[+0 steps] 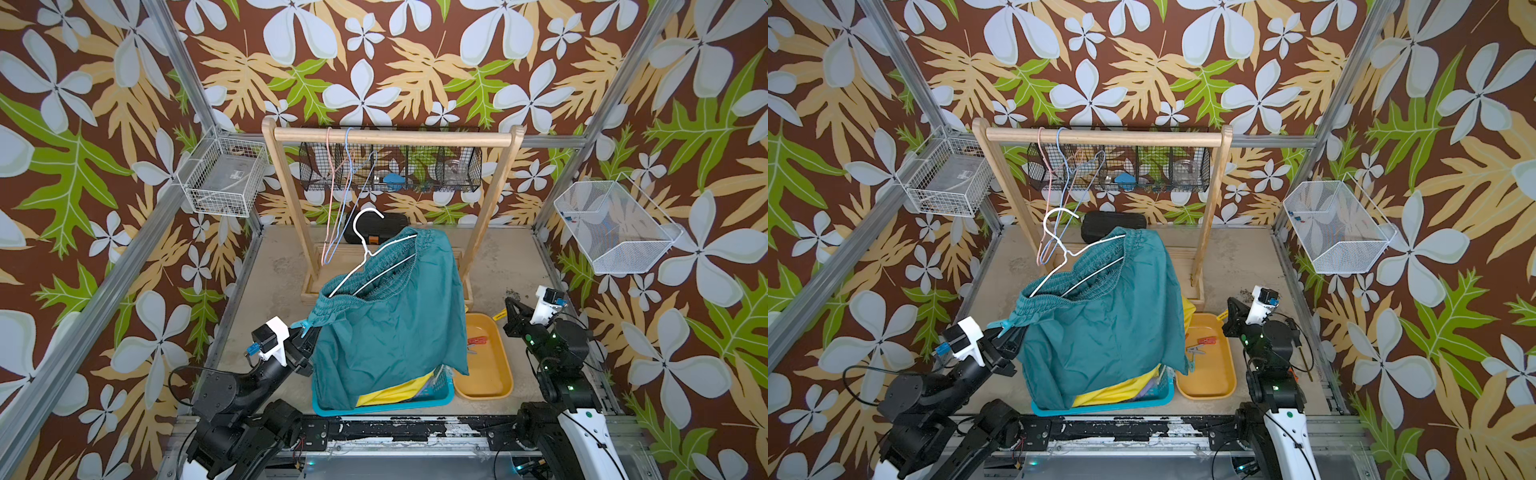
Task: Remove the clothespins securing shorts to the hanger
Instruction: Place the clothespin in the storage box.
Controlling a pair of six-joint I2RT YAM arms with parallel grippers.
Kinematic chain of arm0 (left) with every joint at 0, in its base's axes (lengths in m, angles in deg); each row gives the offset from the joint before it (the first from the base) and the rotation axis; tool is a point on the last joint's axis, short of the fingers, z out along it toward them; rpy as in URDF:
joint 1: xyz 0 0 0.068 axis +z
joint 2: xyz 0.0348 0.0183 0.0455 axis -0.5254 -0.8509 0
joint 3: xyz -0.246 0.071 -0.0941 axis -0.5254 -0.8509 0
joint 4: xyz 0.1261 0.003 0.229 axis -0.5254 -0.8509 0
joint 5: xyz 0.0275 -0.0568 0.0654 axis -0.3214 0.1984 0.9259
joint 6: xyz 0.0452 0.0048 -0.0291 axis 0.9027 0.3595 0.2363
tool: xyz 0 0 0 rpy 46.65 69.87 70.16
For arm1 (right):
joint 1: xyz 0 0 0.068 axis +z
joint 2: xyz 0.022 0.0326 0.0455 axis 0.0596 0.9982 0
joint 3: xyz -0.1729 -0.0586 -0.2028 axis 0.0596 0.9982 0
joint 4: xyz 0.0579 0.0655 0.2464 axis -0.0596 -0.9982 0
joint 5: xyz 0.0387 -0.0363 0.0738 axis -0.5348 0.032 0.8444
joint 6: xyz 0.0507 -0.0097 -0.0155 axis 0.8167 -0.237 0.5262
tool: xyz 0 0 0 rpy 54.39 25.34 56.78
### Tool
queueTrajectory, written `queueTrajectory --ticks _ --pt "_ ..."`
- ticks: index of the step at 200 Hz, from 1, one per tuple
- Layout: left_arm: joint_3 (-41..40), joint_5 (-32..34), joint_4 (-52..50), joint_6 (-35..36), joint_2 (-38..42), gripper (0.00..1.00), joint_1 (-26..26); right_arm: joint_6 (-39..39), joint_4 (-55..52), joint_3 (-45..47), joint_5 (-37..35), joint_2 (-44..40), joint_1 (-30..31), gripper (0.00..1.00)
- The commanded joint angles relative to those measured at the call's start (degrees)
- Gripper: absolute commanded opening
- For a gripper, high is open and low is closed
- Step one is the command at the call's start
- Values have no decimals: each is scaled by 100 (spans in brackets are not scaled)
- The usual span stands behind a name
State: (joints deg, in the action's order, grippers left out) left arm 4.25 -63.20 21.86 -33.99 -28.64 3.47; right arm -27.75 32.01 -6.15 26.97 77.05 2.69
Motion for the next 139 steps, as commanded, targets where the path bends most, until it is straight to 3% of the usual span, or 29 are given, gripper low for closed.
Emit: queueTrajectory --ticks 1,24,53,122,139 --pt "17 -18 390 -17 -29 0 5 -49 88 173 -207 76 175 0" --pt "-29 -130 466 -62 -98 0 2 -16 178 423 -723 330 924 0" --pt "-29 -144 546 -72 -181 0 6 71 318 669 -2088 658 2203 0" --pt "9 -150 414 20 -248 0 2 167 690 997 -2285 1138 2287 0" --pt "-28 -178 425 8 -253 0 2 165 706 991 -2265 1114 2284 25"
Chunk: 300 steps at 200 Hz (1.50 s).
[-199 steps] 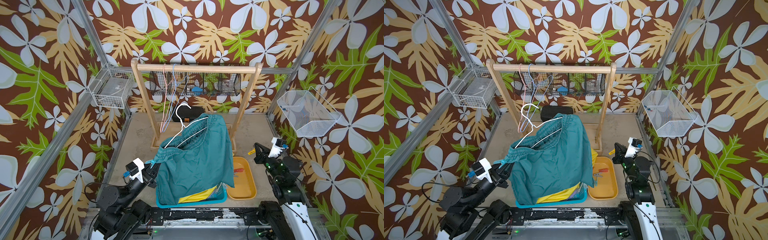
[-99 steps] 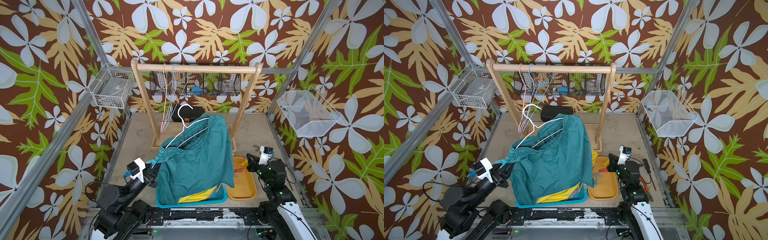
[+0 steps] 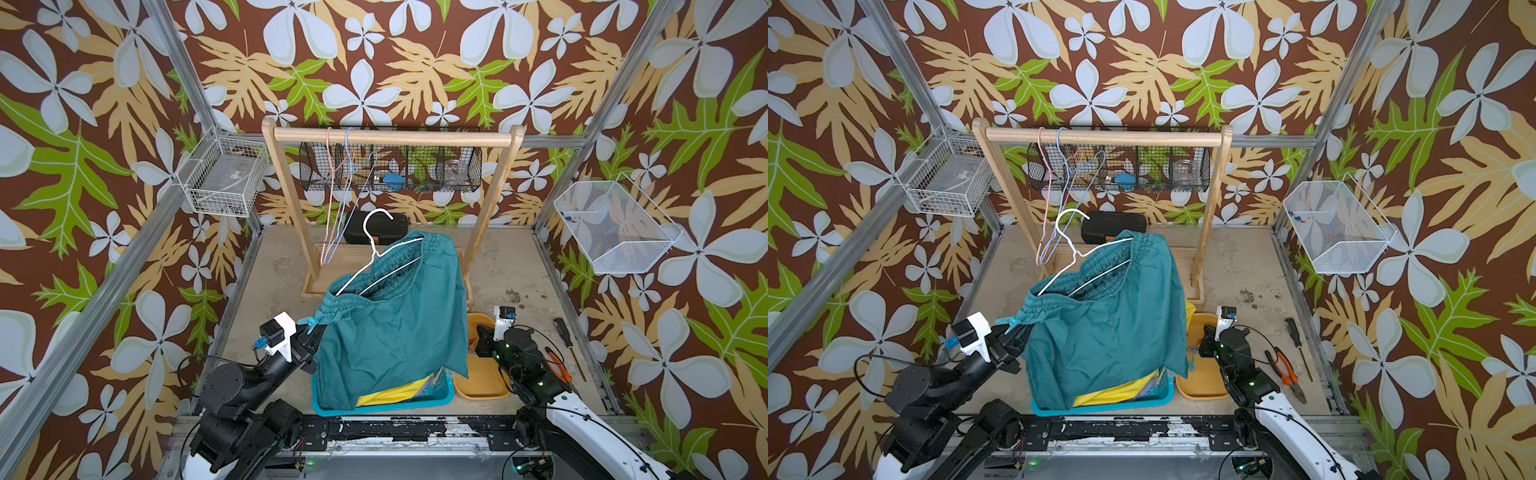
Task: Remove the clothespins securing shorts to the hanger
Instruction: Place the clothespin in the storage box, then remove the clothespin from the hanger.
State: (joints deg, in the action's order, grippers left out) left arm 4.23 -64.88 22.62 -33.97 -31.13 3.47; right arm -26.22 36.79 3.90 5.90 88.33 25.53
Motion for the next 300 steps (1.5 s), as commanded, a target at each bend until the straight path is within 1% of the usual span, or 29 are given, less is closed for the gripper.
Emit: queueTrajectory --ticks 1,10,19,33,53,69,81,94,113,131,161,183,202,223,239,267,300 --pt "-26 -10 349 6 0 0 2 8 228 -12 -158 -16 -3 26" --pt "-35 -20 349 6 -13 0 2 -1 198 -11 -159 -39 -4 36" --pt "-35 -19 348 3 -7 0 2 -11 151 -39 -125 -88 2 44" --pt "-18 -21 341 24 -13 0 2 -8 14 -126 -17 -257 4 53" --pt "25 -28 321 51 -30 0 2 17 -234 -377 191 -628 -4 62" --pt "26 -35 319 49 -38 0 2 -4 -527 -748 258 -893 3 62" --pt "17 -71 297 42 -59 0 2 -155 -609 -1052 490 -1105 2 62" --pt "17 -146 239 46 -98 0 7 -387 -428 -1362 896 -1398 -3 61" --pt "0 -324 158 51 -211 0 2 -746 -22 -1787 1465 -1624 -3 56" --pt "1 -629 129 -22 -368 0 2 -1026 152 -2231 1963 -1517 -2 55" --pt "-77 -728 289 -172 -520 0 4 -895 844 -2586 2771 -1245 -4 54" --pt "-97 -858 388 -271 -638 0 2 -928 1111 -2806 2968 -927 25 52" --pt "-62 -886 447 -374 -717 0 2 -1328 810 -3220 2810 -630 177 51" --pt "-86 -886 606 -447 -721 0 0 -1625 482 -3731 2523 -232 543 51" --pt "-110 -923 738 -512 -805 0 2 -1808 392 -4006 2250 74 1054 51" --pt "-113 -927 882 -590 -943 0 2 -2370 445 -4192 1043 307 2200 52" --pt "-136 -933 897 -555 -919 0 2 -2501 553 -4481 776 756 2859 54"
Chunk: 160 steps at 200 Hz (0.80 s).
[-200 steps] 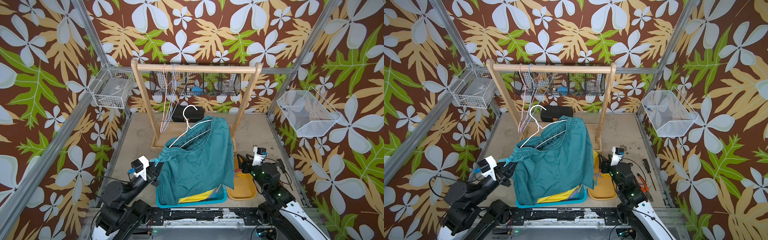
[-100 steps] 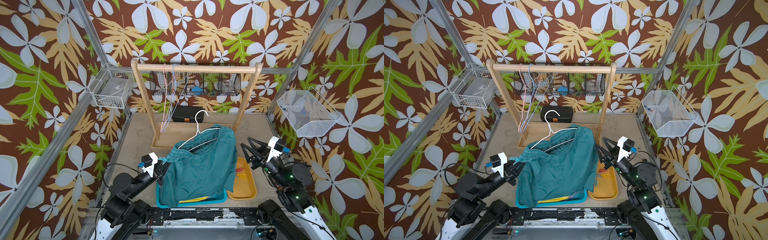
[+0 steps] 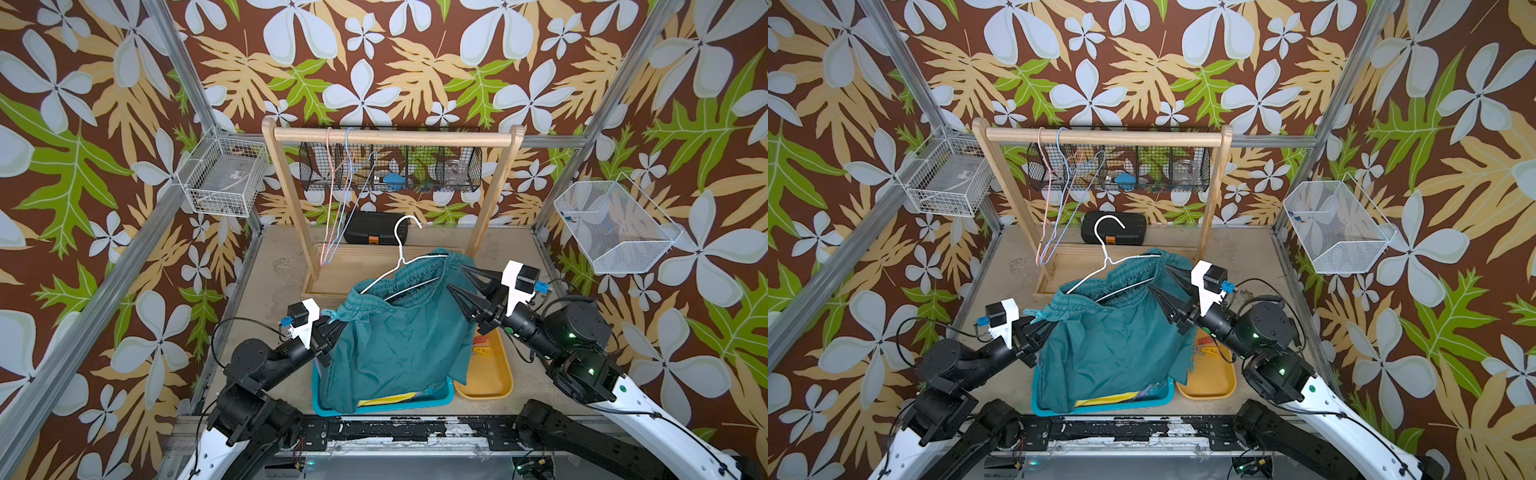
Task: Remove the clothespins securing shorts to the hanger
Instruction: Remove the clothespin from the hanger.
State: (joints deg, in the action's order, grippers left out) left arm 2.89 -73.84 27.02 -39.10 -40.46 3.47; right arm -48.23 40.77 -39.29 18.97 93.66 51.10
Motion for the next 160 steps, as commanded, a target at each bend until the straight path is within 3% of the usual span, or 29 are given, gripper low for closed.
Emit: queueTrajectory --ticks 1,30,77,104,160 --pt "-5 -33 456 -42 15 0 6 -308 155 -172 -541 244 320 54" --pt "-42 -33 447 -58 73 0 2 -593 109 -534 -1013 731 803 54" --pt "-25 3 274 93 259 0 2 -612 -1 -1099 -1330 1244 821 55" --pt "-25 32 231 147 275 0 2 -543 -649 -1837 -1164 1873 822 53" --pt "36 -18 123 348 196 0 2 -333 -552 -2037 -705 2242 822 50"
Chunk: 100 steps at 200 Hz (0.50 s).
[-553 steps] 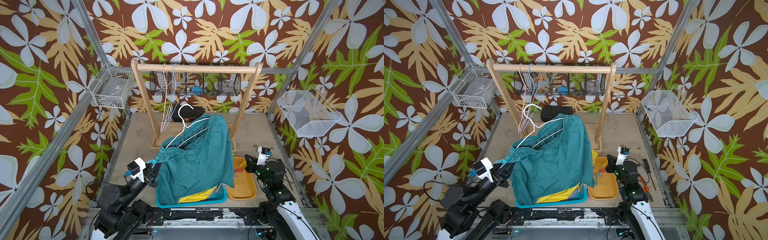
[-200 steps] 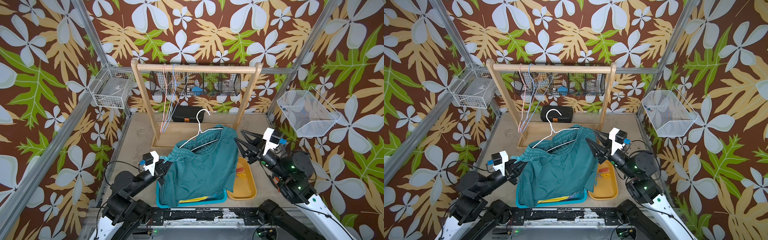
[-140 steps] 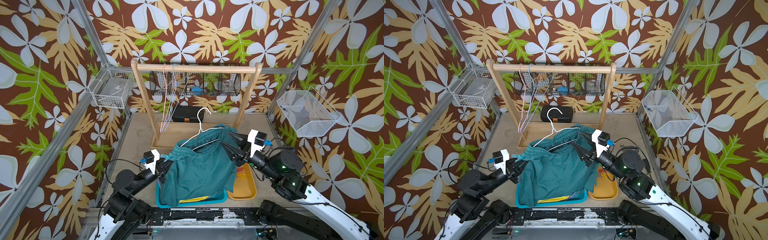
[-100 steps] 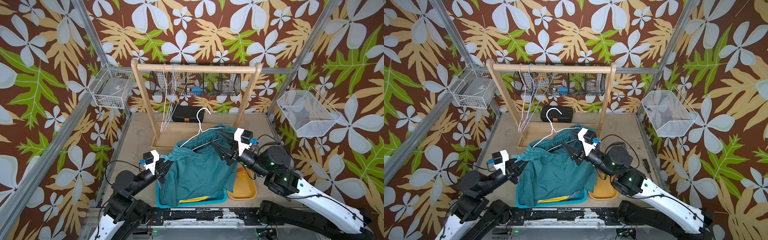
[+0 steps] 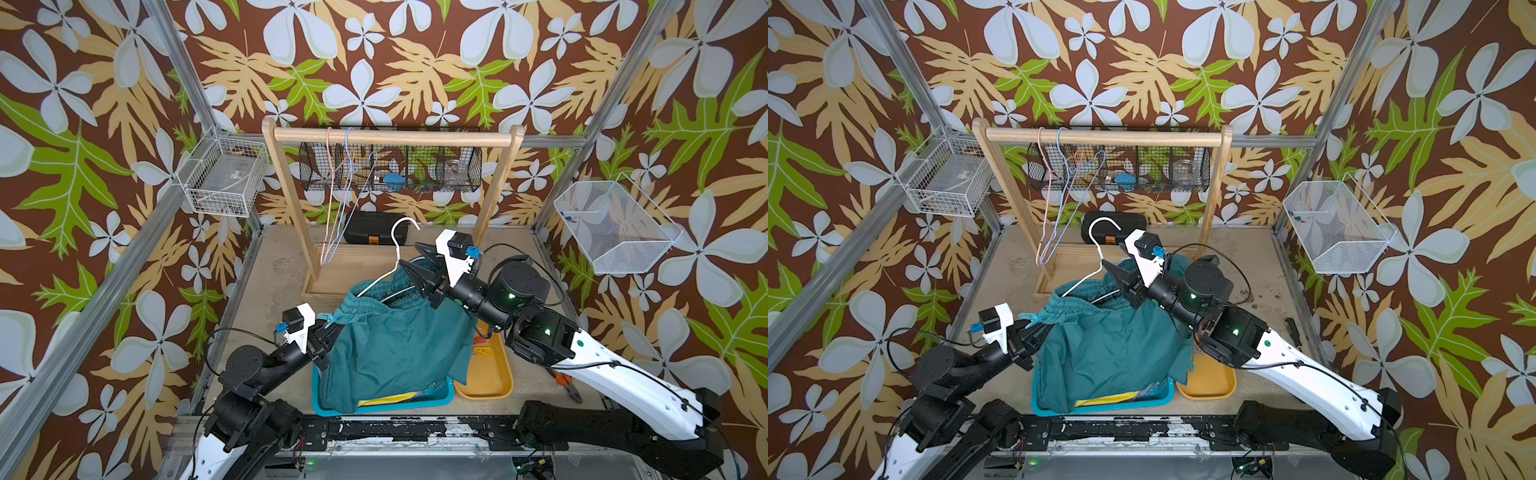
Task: Remove the clothespins securing shorts to the hanger
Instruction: Remove the clothespin from the hanger.
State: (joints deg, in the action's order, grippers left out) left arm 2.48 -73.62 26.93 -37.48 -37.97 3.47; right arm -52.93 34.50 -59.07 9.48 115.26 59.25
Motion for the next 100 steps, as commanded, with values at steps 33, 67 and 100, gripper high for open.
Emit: queueTrajectory --ticks 33,67,100 --pt "122 -77 112 245 -173 0 -5 145 168 -167 364 308 6 48" --pt "78 -62 111 280 -199 0 3 135 373 -230 476 502 6 25" --pt "69 -119 91 262 -174 16 2 167 454 -171 554 529 6 0"
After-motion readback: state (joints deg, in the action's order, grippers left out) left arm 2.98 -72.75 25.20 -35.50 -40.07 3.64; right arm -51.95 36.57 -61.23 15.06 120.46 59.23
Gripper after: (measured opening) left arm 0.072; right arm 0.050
